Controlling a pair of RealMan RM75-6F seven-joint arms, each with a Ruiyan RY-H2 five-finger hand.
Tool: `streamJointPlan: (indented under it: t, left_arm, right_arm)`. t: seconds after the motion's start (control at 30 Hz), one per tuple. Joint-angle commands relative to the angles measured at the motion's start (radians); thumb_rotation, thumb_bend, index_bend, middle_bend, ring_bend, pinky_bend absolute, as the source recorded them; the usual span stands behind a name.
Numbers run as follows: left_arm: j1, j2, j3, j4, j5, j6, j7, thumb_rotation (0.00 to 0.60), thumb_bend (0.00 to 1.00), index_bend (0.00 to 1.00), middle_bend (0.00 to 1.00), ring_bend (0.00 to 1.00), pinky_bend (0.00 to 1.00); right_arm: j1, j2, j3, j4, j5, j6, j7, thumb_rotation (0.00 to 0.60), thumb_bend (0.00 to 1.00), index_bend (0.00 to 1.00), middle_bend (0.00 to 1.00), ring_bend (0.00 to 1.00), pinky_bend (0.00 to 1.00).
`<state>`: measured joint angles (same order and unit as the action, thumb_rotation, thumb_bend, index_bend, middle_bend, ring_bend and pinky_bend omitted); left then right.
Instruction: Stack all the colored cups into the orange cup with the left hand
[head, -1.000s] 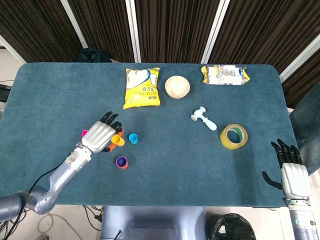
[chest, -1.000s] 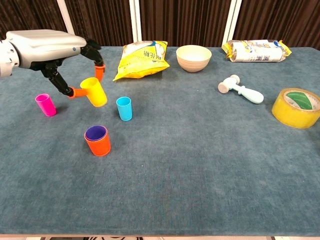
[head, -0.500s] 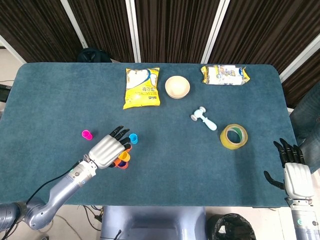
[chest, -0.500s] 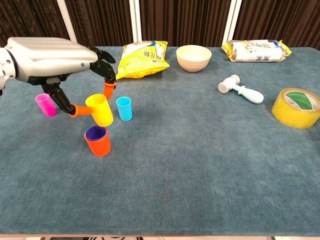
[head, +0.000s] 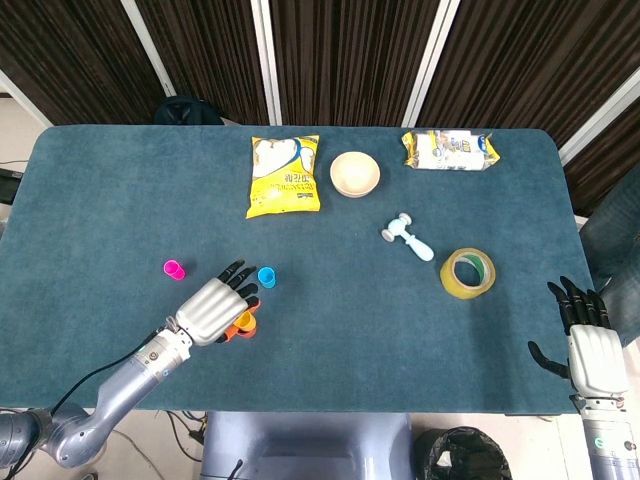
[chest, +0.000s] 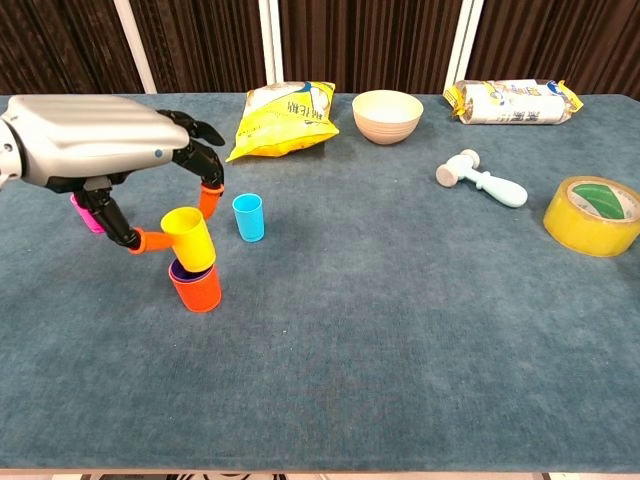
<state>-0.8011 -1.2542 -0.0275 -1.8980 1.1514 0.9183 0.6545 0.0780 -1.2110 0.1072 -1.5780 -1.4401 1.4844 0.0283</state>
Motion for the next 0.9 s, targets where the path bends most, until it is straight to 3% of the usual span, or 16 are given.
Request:
streamJointPlan:
  t: [0.03, 0.3, 0.63, 0.9]
  left_arm:
    - [-0.002, -0.006, 0.003, 0.008, -0.006, 0.002, 0.006, 0.6, 0.34, 0.47, 0.25, 0.0, 0.0]
    - [-0.004, -0.021, 0.01, 0.026, -0.015, 0.009, 0.024, 0.6, 0.33, 0.47, 0.24, 0.0, 0.0]
    - [-0.016, -0.03, 0.022, 0.034, -0.016, -0.006, 0.034, 0.6, 0.19, 0.23, 0.21, 0.0, 0.0]
    - [-0.007, -0.041, -0.012, 0.049, 0.007, 0.038, -0.016, 0.6, 0.19, 0.21, 0.22, 0.0, 0.0]
  right_arm:
    - [0.0, 0.0, 0.001, 0.0, 0.001, 0.0, 0.0, 0.6, 0.32, 0.09, 0.04, 0.1, 0.0]
    - [0.0, -0.001, 0.001, 0.002, 0.003, -0.002, 0.001, 0.6, 0.32, 0.09, 0.04, 0.1, 0.0]
    - [0.0, 0.0, 0.002, 0.001, 0.007, -0.003, 0.0, 0.6, 0.32, 0.09, 0.04, 0.1, 0.0]
    - [0.0, 0.0, 0.0, -0.001, 0.004, -0.003, -0.003, 0.6, 0.32, 0.09, 0.04, 0.1, 0.0]
